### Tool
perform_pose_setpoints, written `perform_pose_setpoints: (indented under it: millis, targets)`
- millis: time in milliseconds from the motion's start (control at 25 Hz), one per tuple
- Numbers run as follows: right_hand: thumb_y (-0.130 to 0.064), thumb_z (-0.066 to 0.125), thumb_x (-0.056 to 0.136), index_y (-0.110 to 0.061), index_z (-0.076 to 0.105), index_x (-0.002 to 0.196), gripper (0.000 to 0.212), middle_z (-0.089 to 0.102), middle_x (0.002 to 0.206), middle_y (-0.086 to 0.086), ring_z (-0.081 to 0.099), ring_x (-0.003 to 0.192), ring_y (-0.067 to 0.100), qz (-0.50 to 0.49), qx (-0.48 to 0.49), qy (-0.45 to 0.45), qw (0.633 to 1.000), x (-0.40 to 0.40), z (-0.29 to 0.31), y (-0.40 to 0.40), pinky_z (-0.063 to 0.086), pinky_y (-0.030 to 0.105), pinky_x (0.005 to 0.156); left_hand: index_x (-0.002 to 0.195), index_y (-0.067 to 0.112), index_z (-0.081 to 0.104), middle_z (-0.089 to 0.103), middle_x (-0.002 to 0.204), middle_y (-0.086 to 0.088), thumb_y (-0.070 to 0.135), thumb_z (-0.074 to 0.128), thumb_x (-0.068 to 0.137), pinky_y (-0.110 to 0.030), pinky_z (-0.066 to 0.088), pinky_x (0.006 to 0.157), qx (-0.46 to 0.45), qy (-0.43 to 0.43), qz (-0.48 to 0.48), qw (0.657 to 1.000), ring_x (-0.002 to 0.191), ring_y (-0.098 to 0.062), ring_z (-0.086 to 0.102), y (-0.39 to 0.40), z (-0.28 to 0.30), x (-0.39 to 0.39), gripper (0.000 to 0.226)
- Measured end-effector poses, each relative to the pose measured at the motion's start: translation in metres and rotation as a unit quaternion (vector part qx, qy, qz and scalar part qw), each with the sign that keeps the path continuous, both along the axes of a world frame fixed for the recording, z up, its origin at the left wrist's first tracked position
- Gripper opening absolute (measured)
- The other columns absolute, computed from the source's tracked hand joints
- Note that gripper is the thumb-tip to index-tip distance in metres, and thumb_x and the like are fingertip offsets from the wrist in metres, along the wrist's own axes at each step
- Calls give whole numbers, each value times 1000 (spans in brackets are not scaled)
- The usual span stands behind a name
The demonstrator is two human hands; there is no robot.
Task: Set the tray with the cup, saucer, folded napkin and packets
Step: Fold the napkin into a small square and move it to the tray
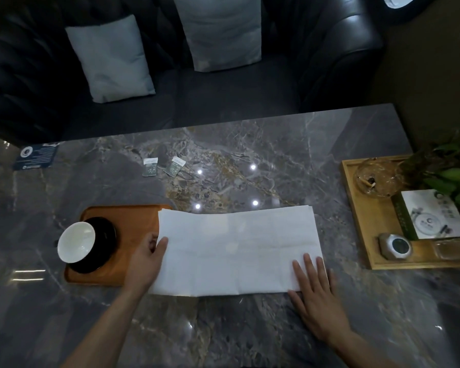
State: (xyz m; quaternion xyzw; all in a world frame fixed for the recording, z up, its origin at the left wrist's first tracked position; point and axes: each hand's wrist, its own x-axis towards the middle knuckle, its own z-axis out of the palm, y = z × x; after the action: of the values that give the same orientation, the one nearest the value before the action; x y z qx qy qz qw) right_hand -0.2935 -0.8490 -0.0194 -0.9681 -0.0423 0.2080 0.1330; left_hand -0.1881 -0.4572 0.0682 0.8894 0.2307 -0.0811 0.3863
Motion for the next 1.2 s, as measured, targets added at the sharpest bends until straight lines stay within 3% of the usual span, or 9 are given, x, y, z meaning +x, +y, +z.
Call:
perform_pose_setpoints:
  millis: [120,240,360,560,680,880,1040,1200]
  targets:
    - [-60,14,96,-23,7,155,71,2,164,7,-6,150,27,-7,-12,-27,1000,-3,0,-10,0,52,118,88,39,58,69,81,4,36,59,94,-36,48,65,-6,-22,-24,999,76,-10,64,-11,18,1,7]
    - [-61,18,95,-18,14,155,74,14,163,9,4,150,29,-49,-21,-33,998,-11,-2,-38,2,55,118,85,28,57,68,79,-6,30,62,93,-37,45,63,-29,-34,-52,998,72,-17,62,-33,34,4,10]
    - [-62,20,94,-18,17,155,75,14,163,8,8,150,31,-37,-36,-27,998,-21,-6,-65,6,60,117,79,19,53,61,76,-22,25,64,92,-35,37,60,-70,-43,-64,995,66,-15,51,-66,49,6,17]
    - [-61,16,96,-23,21,154,69,11,164,5,12,150,31,-2,-40,-10,999,-27,-10,-80,12,62,116,72,31,49,58,56,-3,21,61,93,-29,35,46,-108,-31,-91,990,46,-10,48,-126,62,7,27]
    - [-61,18,95,-24,21,154,70,14,163,6,13,150,32,-5,-42,-12,999,-26,-9,-78,13,62,116,70,29,48,55,48,-3,20,59,94,-27,36,36,-122,-19,-95,988,35,-18,49,-157,60,5,28]
    - [-61,21,94,-27,23,153,68,17,163,6,13,150,31,-4,-34,-10,999,-26,-8,-81,14,61,116,79,15,48,60,50,-13,25,55,94,-31,39,40,-112,-6,-117,987,37,-26,54,-203,52,6,19]
    - [-61,26,93,-30,23,153,67,18,163,6,12,150,31,-5,-26,-21,999,-27,-9,-81,15,61,116,75,18,45,59,49,-11,27,54,92,-29,40,42,-101,6,-132,986,38,-23,53,-231,39,10,21]
    - [-59,40,90,-32,21,153,72,16,163,5,11,150,30,-7,-15,-41,999,-28,-13,-81,15,61,116,74,26,42,62,54,-7,38,50,88,-42,48,50,-71,36,-169,982,44,-22,56,-256,22,14,21]
